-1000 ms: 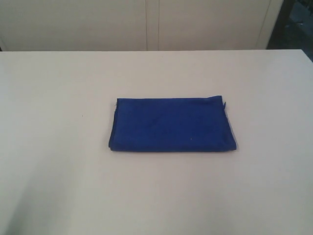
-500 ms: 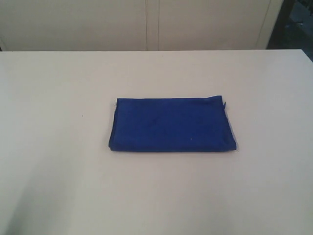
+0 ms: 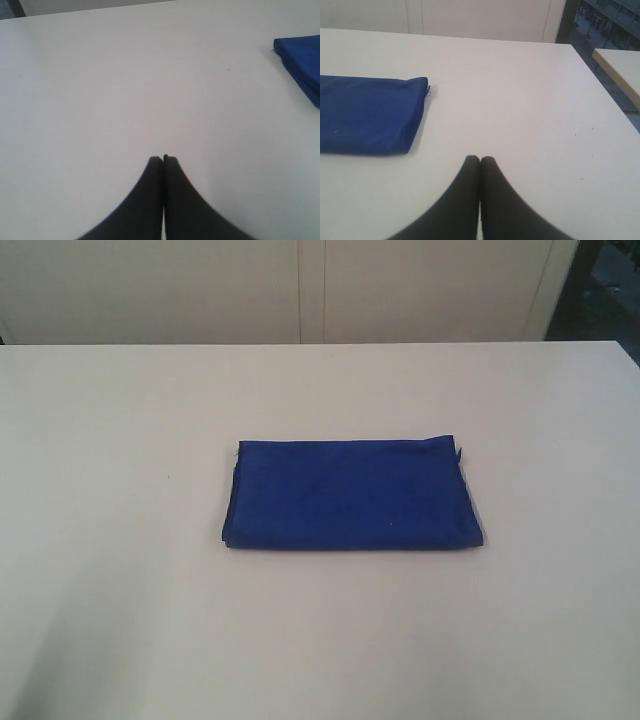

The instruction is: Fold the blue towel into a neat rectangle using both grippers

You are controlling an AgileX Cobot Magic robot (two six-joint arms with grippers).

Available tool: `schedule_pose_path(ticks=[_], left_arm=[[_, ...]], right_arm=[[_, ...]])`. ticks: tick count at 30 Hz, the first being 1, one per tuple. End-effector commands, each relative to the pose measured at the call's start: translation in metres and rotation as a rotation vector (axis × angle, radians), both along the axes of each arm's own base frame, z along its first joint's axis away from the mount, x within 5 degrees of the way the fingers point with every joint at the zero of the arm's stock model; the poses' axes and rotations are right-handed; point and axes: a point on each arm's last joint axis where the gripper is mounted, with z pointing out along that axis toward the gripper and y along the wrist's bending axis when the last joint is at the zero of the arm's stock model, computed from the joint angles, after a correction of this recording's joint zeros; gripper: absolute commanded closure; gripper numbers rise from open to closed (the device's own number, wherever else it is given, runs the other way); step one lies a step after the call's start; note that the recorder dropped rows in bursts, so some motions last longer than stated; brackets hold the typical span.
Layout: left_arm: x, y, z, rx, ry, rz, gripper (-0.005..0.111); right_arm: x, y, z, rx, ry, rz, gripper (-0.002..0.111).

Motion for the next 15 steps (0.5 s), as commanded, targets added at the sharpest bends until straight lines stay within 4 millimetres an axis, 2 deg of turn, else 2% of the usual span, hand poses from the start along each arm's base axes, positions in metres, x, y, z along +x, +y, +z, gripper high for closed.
schedule_pose_path(ticks=[1, 15], left_arm=[[0.0000, -0.0002, -0.0010, -0.001, -0.006, -0.004, 0.107], [0.0000, -0.0002, -0.0010, -0.001, -0.005, -0.004, 0.107]], right_arm=[[-0.0002, -0.0004, -0.0012, -0.005, -0.003, -0.005, 0.108], [-0.0002, -0.0003, -0.0012, 0.020, -0.006, -0.010, 0.108]])
